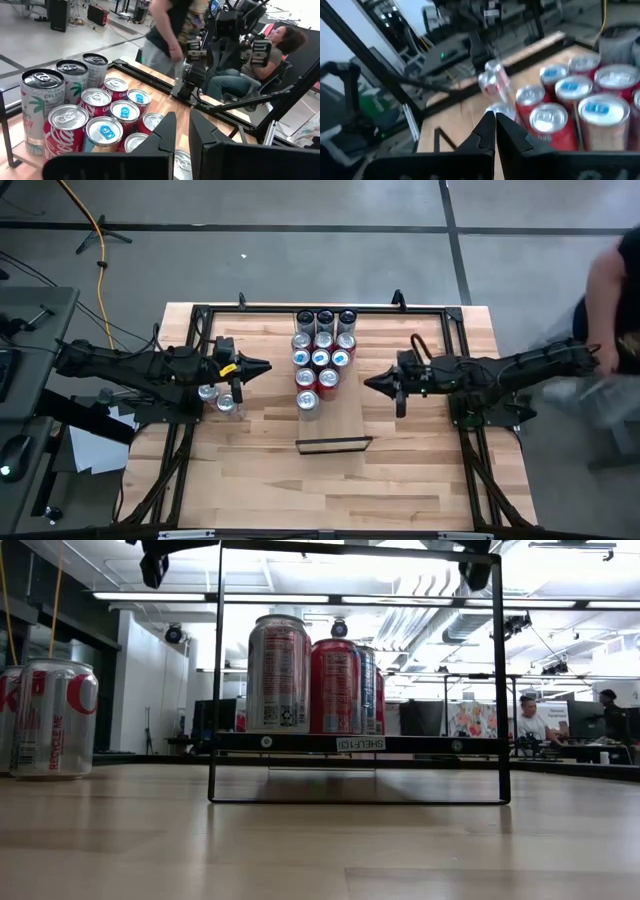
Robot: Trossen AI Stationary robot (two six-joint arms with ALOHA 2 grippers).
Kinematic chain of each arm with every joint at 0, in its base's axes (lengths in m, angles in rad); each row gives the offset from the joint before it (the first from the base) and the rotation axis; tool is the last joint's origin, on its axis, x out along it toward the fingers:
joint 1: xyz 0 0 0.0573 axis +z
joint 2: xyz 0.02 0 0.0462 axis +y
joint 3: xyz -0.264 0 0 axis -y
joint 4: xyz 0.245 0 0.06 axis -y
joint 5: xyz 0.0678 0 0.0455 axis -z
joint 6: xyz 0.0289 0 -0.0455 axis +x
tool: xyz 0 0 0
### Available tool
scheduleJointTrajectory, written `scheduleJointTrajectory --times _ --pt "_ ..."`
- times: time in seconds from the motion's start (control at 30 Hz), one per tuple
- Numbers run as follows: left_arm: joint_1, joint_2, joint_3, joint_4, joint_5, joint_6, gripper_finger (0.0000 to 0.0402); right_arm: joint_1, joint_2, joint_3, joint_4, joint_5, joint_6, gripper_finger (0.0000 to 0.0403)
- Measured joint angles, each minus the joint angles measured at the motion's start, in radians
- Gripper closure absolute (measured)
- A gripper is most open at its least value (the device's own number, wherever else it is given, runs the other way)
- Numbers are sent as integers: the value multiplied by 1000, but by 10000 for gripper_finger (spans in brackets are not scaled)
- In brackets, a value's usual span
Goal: Place canned beverage on shelf
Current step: Put the right red/silver soda can on the shelf aligned with the other red/silver soda cans
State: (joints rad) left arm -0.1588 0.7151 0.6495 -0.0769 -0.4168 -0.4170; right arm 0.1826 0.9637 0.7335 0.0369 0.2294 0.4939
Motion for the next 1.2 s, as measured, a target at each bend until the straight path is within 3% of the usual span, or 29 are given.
scheduleJointTrajectory --times 0.2,0.9,1.03,1.2 --pt "0 0 0 -4 0 0 401 0 -11 -2 29 51 -63 403" --pt "1 0 0 -3 1 58 397 0 -10 0 5 52 -66 403" --pt "1 -2 20 -11 2 101 367 0 -9 0 5 52 -37 402" --pt "1 1 64 -54 21 140 283 0 -9 0 4 52 -23 402"
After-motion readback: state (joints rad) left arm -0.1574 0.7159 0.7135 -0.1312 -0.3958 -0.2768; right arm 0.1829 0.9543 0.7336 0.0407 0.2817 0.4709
